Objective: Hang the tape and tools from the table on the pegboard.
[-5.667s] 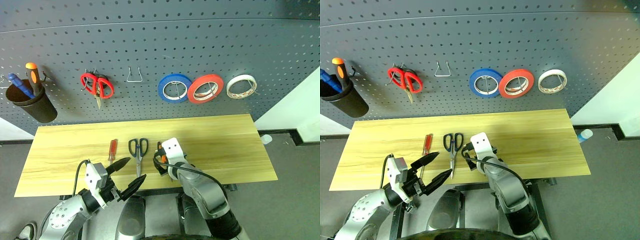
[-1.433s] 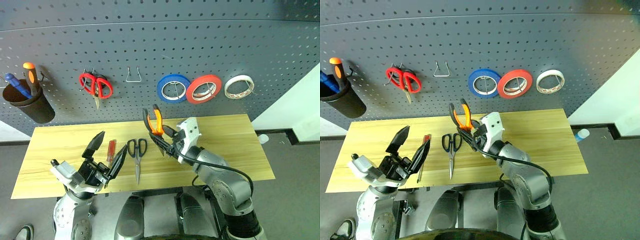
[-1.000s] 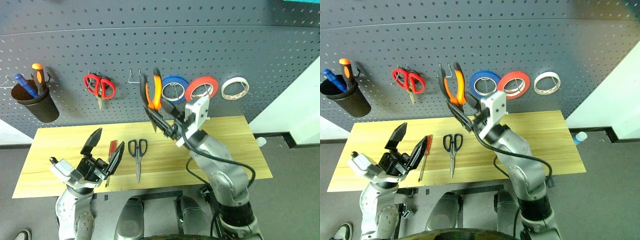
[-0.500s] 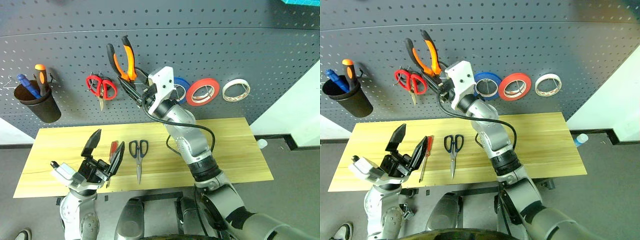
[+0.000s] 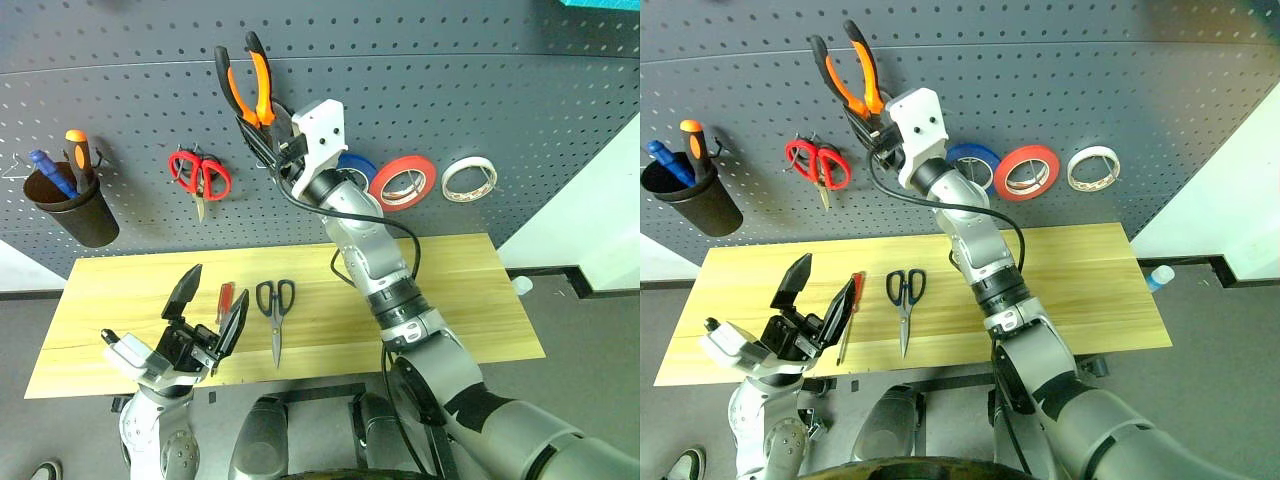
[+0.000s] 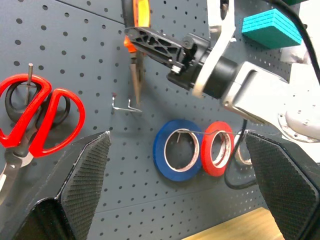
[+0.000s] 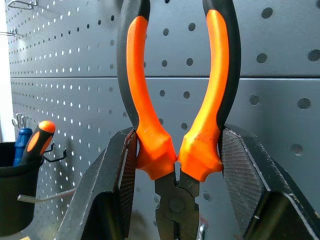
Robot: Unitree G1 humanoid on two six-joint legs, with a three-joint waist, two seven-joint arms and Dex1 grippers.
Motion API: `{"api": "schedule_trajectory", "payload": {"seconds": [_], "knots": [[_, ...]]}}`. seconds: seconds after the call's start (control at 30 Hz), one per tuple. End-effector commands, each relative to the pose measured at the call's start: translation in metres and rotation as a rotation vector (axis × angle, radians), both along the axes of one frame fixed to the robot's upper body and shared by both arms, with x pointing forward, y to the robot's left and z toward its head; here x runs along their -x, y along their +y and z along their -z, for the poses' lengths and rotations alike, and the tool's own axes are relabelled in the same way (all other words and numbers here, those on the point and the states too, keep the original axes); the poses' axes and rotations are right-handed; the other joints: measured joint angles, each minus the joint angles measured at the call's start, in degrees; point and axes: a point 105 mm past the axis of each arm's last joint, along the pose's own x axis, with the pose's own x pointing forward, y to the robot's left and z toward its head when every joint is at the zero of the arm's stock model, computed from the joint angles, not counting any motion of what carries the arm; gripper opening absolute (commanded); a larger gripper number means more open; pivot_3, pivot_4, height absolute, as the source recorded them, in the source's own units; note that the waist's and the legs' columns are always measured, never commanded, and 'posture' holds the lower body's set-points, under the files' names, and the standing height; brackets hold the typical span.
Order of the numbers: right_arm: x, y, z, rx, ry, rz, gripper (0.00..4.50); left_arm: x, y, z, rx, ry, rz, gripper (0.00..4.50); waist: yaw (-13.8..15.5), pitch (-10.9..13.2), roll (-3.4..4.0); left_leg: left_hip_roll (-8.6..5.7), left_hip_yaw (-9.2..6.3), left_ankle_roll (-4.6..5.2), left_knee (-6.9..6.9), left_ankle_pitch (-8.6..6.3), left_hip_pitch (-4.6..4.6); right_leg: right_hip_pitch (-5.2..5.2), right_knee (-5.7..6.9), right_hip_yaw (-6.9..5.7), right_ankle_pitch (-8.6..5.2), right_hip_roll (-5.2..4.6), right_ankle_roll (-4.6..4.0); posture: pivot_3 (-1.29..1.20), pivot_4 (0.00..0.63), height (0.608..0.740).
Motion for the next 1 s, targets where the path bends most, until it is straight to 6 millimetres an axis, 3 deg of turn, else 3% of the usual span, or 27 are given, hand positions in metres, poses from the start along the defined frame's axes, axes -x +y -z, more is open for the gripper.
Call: {"api": "schedule_trajectory", "payload": {"seconds": [0.03,0.5,1.0], "knots": [[0.003,0.008,-0.023,-0.044,-0.064,-0.014,2.09,0.006,0.000,-0.004,-0.003,-0.030,-0.006,4.50,-0.02,0.00,0.00,0.00,0.00,0.00,0.00,0.00,0.00,0.00,0.00,0.00,0.00,0.00,0.00,0.37,0.123,0.677],[-0.009,0.012,-0.030,-0.058,-0.062,0.022,2.09,0.010,0.002,-0.002,-0.007,-0.029,-0.009,4.50,-0.05,0.04,0.06,0.00,0.00,0.00,-0.01,0.00,-0.09,-0.10,0.01,0.00,-0.01,0.00,0.00,0.38,0.131,0.677],[-0.009,0.015,-0.009,-0.031,-0.003,0.029,2.09,0.014,0.003,-0.006,-0.004,-0.037,-0.014,4.50,-0.08,0.17,0.27,0.00,0.00,0.02,-0.01,-0.01,-0.12,-0.13,0.01,0.00,-0.04,0.00,0.01,0.39,0.153,0.677]]}}
